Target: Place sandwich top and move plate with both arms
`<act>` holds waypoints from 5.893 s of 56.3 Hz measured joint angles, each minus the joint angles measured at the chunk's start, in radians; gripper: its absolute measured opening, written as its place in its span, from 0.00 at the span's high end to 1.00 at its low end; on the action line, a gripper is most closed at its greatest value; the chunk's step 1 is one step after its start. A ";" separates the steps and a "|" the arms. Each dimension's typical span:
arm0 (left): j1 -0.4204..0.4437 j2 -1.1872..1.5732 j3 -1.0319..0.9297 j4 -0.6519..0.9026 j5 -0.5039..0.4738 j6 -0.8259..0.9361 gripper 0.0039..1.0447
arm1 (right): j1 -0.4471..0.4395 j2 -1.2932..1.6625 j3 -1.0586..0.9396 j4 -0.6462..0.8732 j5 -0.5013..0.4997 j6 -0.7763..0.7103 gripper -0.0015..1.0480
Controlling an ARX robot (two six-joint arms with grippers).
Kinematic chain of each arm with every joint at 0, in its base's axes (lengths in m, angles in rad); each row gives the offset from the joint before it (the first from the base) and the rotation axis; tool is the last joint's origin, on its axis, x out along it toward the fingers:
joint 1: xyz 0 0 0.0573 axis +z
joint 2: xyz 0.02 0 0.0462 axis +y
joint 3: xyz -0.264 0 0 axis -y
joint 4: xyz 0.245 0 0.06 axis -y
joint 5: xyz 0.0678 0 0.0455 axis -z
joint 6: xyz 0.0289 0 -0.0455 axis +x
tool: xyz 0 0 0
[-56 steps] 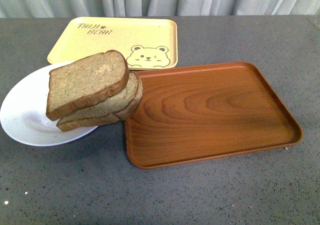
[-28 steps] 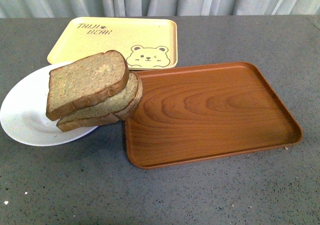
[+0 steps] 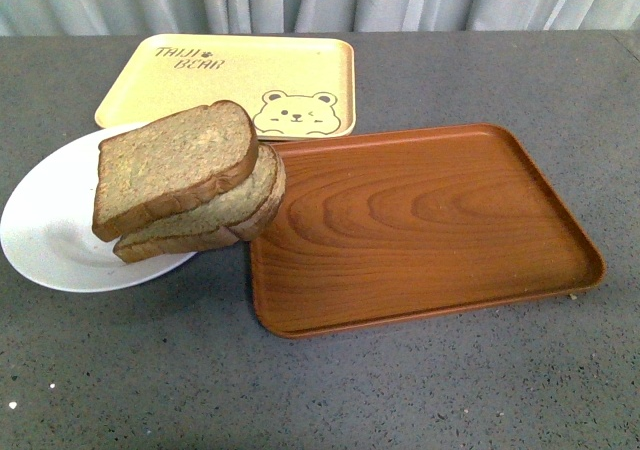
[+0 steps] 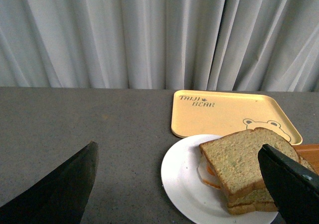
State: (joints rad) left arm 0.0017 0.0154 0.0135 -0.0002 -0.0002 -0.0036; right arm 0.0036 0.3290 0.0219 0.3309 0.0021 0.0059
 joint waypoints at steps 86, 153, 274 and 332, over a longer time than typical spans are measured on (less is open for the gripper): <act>-0.048 0.876 0.362 -0.108 0.176 -0.496 0.08 | 0.000 -0.324 0.000 -0.330 -0.002 -0.001 0.08; -0.043 1.838 0.492 0.536 0.058 -0.937 0.08 | 0.000 -0.323 0.000 -0.330 -0.002 -0.001 0.09; -0.242 2.071 1.170 0.261 0.184 -1.254 0.98 | 0.000 -0.324 0.000 -0.330 -0.002 -0.001 0.09; -0.095 2.024 0.970 0.551 0.283 -0.963 0.08 | 0.000 -0.324 0.000 -0.330 -0.002 -0.002 0.09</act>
State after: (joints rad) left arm -0.0937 2.0396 0.9833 0.5510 0.2825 -0.9668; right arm 0.0032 0.0051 0.0223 0.0013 0.0002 0.0044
